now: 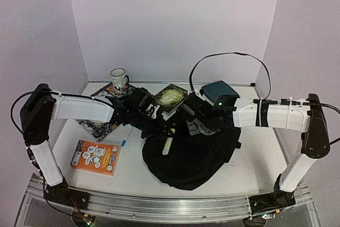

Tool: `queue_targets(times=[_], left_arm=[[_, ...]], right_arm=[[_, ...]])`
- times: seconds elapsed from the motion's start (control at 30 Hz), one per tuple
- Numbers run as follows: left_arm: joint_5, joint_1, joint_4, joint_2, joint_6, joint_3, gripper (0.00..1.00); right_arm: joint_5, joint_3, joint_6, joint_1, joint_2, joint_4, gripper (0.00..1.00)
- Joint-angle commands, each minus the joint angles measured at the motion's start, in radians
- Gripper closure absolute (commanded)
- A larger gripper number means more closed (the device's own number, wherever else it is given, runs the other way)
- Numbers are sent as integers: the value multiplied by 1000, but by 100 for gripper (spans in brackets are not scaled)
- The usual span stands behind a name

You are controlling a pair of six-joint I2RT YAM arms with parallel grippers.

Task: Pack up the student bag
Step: Place the glue stick in the lower front pocket of the bag.

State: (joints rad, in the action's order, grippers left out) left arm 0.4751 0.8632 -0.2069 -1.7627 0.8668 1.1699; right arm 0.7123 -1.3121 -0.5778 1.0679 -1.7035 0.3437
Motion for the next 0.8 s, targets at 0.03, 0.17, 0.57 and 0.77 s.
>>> queue_targets(times=[0.03,0.17,0.57,0.77], left_arm=[[81,35,51,-79,-3,107,98],[112,39,57,-147,-1,164,98],[-18,28,312,-205,222,148,99],[-112,22,378,-203,302,146,99]], right_arm=[[13,-46,-12,8,22,-33,100],[-7,-38,-1,12,27,-53,100],[-92,-12,-32,20,54,-91,100],[-150,23,-76,24,69,-92,100]])
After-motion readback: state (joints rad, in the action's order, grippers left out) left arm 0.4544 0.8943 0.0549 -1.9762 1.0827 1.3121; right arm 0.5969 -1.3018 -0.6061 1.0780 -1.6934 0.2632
